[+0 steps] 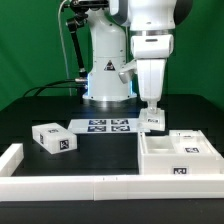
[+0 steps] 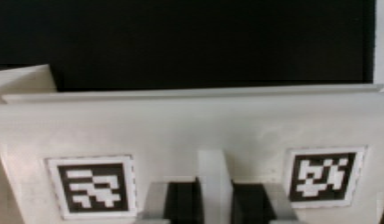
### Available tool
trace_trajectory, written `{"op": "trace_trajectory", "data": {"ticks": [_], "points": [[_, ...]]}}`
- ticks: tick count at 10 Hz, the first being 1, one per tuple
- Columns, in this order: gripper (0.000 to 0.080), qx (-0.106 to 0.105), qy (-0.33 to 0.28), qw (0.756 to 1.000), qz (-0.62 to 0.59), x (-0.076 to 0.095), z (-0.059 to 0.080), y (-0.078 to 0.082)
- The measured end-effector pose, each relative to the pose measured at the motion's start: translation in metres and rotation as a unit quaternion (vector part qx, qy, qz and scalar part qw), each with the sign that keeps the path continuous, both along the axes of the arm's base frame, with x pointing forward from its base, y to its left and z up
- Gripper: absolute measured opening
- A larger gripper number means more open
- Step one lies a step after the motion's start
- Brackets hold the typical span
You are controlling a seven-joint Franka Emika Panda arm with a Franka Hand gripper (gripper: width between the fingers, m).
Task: Assemble cabinet
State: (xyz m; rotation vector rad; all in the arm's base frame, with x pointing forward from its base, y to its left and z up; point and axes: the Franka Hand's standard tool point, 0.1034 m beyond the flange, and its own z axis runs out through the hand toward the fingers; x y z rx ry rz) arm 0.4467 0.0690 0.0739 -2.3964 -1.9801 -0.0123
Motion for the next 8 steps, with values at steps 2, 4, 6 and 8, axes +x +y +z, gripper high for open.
{"op": "trace_trajectory", "data": {"ticks": [2,4,6,8], "points": [[0.0068,0.002,0.002,1.0,-0.001,0.0043,-0.0021,0.0012],[0.0068,0.005,0.005,1.0,-0.002,0.0057,-0.0068,0.0025],[0.0068,0.006,0.007,1.0,-0.002,0.0055,-0.0082,0.0028],[0.0068,0.006,0.007,1.0,-0.002,0.0053,-0.0085,0.0029]]}}
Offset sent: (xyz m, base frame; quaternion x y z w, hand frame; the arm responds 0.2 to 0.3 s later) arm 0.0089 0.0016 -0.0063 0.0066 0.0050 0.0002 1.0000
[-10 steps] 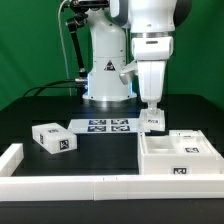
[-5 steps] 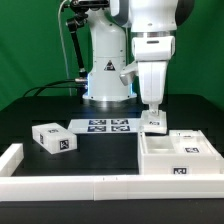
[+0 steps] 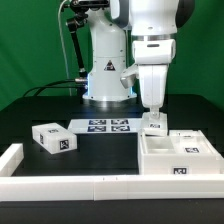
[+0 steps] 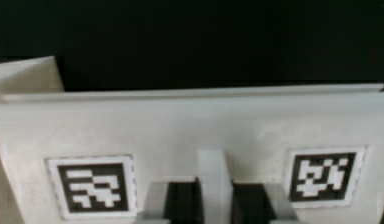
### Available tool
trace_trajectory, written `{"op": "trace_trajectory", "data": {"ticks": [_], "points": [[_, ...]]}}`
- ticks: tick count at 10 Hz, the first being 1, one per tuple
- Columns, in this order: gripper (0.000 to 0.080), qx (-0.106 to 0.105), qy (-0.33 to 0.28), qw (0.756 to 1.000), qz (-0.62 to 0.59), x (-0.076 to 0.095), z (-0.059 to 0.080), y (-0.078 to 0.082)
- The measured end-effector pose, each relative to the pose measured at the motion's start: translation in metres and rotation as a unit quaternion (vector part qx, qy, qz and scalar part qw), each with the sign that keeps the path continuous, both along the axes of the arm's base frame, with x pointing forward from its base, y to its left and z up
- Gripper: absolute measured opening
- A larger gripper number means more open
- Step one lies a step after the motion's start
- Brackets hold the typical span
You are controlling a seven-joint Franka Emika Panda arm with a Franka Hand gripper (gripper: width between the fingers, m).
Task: Assemble cabinet
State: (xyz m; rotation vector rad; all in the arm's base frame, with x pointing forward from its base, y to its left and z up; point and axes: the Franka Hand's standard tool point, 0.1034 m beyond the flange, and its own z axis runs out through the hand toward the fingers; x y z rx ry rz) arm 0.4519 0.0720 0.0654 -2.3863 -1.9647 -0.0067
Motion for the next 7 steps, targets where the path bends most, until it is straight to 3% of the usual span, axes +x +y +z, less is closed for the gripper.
{"op": "trace_trajectory", "data": {"ticks": [7], "points": [[0.0068,0.003,0.002,1.0,0.0,0.011,-0.002,0.001]]}}
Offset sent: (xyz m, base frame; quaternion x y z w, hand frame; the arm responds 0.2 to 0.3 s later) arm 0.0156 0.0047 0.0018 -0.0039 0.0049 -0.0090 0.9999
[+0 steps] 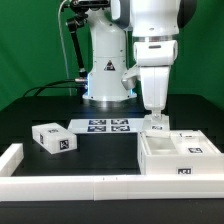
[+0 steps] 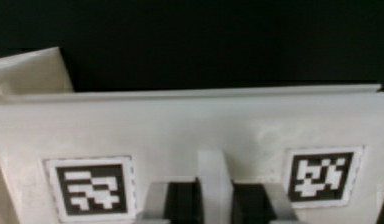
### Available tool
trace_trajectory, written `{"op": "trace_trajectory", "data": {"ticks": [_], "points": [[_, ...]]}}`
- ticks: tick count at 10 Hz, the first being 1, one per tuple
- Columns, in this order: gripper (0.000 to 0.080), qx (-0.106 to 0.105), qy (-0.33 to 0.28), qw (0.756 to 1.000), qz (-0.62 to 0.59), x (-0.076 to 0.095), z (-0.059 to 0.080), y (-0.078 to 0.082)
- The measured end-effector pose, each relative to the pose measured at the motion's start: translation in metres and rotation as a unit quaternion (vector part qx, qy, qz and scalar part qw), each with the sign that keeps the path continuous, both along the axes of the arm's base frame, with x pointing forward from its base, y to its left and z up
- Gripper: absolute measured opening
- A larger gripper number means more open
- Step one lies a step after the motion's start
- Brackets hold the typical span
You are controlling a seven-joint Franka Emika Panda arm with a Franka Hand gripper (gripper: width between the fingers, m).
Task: Assemble cabinet
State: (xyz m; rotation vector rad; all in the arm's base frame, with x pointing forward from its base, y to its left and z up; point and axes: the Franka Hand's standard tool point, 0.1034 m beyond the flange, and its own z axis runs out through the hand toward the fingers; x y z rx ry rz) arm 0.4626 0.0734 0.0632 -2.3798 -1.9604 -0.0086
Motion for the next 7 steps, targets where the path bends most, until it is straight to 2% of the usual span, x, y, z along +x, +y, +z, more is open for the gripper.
{"op": "trace_trajectory", "data": {"ticks": [7], "points": [[0.0068,0.005,-0.013,0.999,0.043,0.0107,-0.0014,-0.0098]]}}
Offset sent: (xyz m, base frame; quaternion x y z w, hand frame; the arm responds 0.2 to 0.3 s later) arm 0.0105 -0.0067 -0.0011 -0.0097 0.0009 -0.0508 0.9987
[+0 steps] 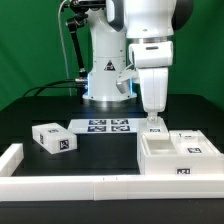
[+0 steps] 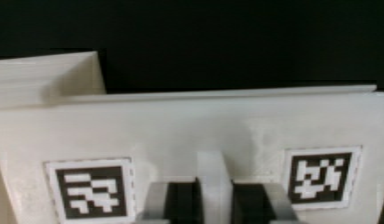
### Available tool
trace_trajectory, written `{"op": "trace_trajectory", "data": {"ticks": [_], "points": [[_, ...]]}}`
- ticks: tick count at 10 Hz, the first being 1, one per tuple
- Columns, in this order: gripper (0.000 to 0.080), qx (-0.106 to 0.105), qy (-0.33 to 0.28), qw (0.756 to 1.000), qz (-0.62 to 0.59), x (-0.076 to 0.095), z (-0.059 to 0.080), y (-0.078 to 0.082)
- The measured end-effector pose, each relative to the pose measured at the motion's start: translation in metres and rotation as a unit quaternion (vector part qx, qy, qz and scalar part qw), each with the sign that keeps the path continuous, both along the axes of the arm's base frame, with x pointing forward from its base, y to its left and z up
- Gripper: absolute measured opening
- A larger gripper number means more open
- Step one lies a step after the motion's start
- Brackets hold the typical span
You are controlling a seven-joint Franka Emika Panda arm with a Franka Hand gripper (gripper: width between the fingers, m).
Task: Assemble cabinet
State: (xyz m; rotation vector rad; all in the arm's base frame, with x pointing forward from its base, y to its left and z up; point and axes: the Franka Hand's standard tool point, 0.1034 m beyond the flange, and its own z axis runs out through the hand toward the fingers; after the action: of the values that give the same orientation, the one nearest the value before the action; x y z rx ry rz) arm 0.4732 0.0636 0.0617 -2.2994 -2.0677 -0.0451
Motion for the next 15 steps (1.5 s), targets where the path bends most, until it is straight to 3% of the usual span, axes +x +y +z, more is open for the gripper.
{"op": "trace_trajectory", "data": {"ticks": [4,10,15], "points": [[0.0068,0.001,-0.003,1.0,0.019,0.005,0.0,-0.002],[0.0068,0.008,-0.007,1.0,0.02,0.048,0.002,-0.002],[0.0068,0.018,-0.028,0.999,0.008,0.095,0.002,-0.006]]}}
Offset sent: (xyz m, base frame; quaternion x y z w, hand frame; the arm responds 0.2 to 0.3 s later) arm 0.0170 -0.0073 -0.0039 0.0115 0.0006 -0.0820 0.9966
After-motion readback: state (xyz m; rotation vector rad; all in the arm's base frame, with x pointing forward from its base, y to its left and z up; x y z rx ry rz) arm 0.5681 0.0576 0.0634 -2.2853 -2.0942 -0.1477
